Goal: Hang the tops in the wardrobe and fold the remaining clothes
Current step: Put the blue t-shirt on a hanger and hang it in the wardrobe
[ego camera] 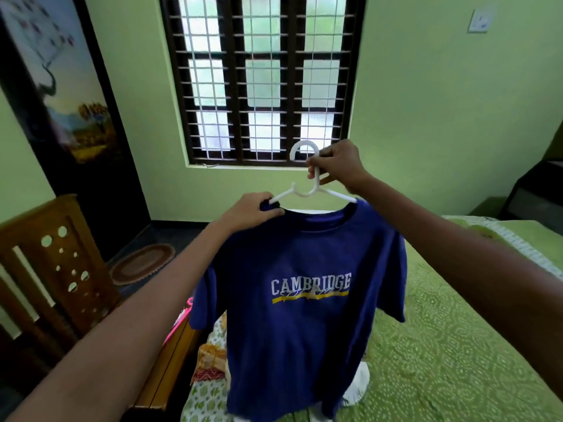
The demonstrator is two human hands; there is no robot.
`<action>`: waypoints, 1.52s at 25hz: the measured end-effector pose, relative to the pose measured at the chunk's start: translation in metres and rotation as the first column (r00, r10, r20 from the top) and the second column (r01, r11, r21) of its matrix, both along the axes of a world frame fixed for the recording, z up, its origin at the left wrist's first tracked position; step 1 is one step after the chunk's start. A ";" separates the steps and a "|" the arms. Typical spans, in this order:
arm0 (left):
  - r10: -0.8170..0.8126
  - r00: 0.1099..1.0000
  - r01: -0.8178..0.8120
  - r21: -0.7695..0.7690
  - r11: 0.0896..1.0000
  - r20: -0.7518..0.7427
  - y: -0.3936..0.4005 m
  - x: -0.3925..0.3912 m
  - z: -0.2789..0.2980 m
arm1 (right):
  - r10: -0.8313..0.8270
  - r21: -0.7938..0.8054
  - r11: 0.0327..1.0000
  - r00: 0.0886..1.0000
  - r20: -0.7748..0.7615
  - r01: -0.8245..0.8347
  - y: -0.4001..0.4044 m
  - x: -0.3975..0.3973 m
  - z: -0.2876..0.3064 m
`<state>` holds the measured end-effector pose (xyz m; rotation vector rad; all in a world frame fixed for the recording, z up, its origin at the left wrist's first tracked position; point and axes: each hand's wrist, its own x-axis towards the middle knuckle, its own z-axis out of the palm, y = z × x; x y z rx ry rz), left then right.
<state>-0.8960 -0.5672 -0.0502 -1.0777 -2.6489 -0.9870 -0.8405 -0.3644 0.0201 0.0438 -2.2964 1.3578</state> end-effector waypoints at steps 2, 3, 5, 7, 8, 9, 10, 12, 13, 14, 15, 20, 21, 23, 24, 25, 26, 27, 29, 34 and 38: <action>-0.015 1.000 0.016 0.031 0.999 -0.021 0.011 -0.003 0.003 | 0.011 0.012 1.000 1.000 0.011 -0.012 -0.002 -0.003 0.002; -0.013 0.999 0.015 0.053 0.998 -0.050 0.015 -0.005 0.004 | 0.029 0.015 0.999 0.999 0.018 -0.029 0.001 -0.004 0.005; 0.021 0.989 -0.008 0.093 0.996 -0.147 0.020 -0.010 0.002 | 0.121 0.013 0.993 0.992 0.021 -0.121 0.009 -0.002 0.011; 0.078 0.969 -0.037 0.172 0.984 -0.235 0.020 -0.017 0.000 | 0.198 0.058 0.978 0.979 0.041 -0.200 0.026 -0.001 0.019; 0.097 0.961 -0.042 0.211 0.977 -0.260 0.017 -0.020 0.000 | 0.184 0.141 0.971 0.979 0.088 -0.195 0.040 -0.001 0.023; 0.116 0.954 -0.047 0.246 0.968 -0.275 0.014 -0.023 -0.001 | 0.139 0.258 0.949 0.975 0.173 -0.181 0.054 0.001 0.022; 0.134 0.949 -0.052 0.277 0.959 -0.286 0.009 -0.027 -0.003 | 0.072 0.386 0.904 0.954 0.290 -0.186 0.067 0.003 0.018; 0.156 0.944 -0.061 0.311 0.949 -0.292 0.000 -0.034 -0.004 | -0.057 0.566 0.783 0.876 0.479 -0.258 0.086 0.008 -0.004; 0.159 0.947 -0.066 0.313 0.947 -0.279 -0.004 -0.038 -0.002 | -0.100 0.626 0.736 0.873 0.478 -0.259 0.090 0.009 -0.014; 0.152 0.952 -0.064 0.310 0.948 -0.266 -0.006 -0.040 0.003 | -0.114 0.666 0.713 0.901 0.419 -0.220 0.092 0.009 -0.019; 0.139 0.954 -0.053 0.306 0.951 -0.267 -0.007 -0.042 0.010 | -0.108 0.699 0.695 0.938 0.330 -0.166 0.091 0.009 -0.020; 0.296 0.861 -0.092 0.445 0.891 -0.413 -0.002 -0.049 0.059 | -0.166 0.570 0.778 0.961 -0.220 0.265 0.094 0.005 0.006; 0.304 0.862 -0.123 0.414 0.902 -0.405 -0.001 -0.053 0.060 | -0.183 0.560 0.770 0.947 -0.264 0.305 0.091 0.003 0.000; 0.226 0.909 -0.124 0.291 0.949 -0.351 -0.002 -0.056 0.046 | -0.149 0.700 0.688 0.982 -0.118 0.188 0.089 0.002 -0.021; 0.180 0.930 -0.089 0.277 0.957 -0.322 0.000 -0.056 0.038 | -0.153 0.725 0.674 0.987 -0.044 0.137 0.092 0.003 -0.028; 0.156 0.941 -0.066 0.290 0.955 -0.300 0.003 -0.052 0.031 | -0.168 0.719 0.683 0.986 -0.020 0.131 0.097 0.004 -0.030; 0.155 0.945 -0.057 0.321 0.945 -0.288 0.007 -0.048 0.029 | -0.185 0.708 0.691 0.983 -0.023 0.146 0.102 0.007 -0.027; 0.172 0.941 -0.058 0.363 0.930 -0.290 0.014 -0.046 0.029 | -0.202 0.694 0.700 0.979 -0.033 0.167 0.108 0.012 -0.024; 0.164 0.937 -0.026 0.406 0.913 -0.308 0.032 -0.039 0.036 | -0.229 0.679 0.705 0.972 -0.056 0.205 0.118 0.026 -0.015; 0.033 0.921 0.114 0.348 0.931 -0.389 0.098 -0.027 0.051 | -0.420 0.657 0.668 0.906 -0.056 0.350 0.165 0.084 -0.007; -0.087 0.888 0.243 0.300 0.922 -0.451 0.165 0.002 0.052 | -0.573 0.653 0.614 0.819 -0.017 0.443 0.211 0.144 -0.012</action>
